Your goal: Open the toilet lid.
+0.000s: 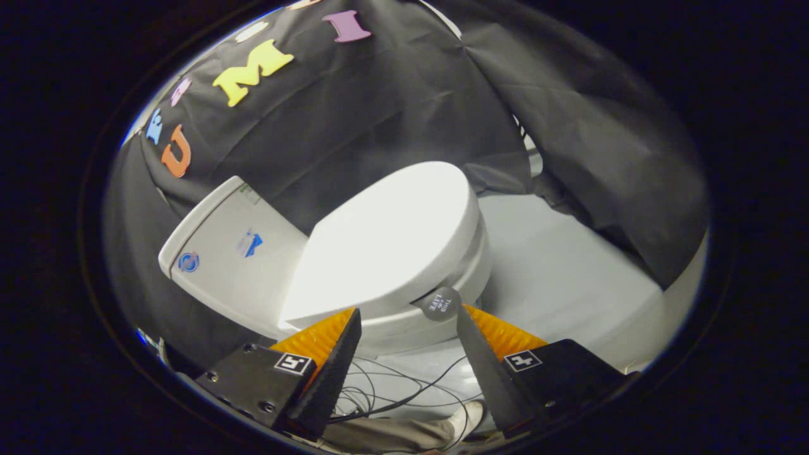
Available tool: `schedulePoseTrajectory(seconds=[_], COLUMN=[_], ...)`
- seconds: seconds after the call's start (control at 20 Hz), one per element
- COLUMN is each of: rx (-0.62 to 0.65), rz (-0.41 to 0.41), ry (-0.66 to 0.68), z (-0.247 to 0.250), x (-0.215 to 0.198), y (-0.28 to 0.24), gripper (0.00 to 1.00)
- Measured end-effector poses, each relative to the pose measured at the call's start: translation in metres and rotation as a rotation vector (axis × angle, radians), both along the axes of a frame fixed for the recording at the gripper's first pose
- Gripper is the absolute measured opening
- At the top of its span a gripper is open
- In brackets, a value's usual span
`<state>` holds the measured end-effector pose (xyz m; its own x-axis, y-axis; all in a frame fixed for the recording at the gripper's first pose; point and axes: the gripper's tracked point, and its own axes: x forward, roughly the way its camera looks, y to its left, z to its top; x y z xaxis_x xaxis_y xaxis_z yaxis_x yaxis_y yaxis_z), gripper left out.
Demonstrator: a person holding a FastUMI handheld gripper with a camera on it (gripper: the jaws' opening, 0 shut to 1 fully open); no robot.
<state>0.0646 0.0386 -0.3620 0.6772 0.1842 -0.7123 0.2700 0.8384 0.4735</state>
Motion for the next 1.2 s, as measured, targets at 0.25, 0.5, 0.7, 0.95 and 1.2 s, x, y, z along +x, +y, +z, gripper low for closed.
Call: schedulePoseTrajectory(seconds=[0.25,0.5,0.7,0.95,1.2], rx=[0.114,0.18,0.244,0.317,0.391], rz=[-0.073,-0.131,-0.17,-0.189,-0.25], ry=[0.059,0.105,0.134,0.137,0.156], z=[-0.03,-0.051,-0.065,-0.071,-0.07], x=[0.015,0.024,0.033,0.045,0.046], y=[-0.008,-0.015,-0.017,-0.01,-0.016], gripper=[0.92,0.78,0.64,0.42,0.31])
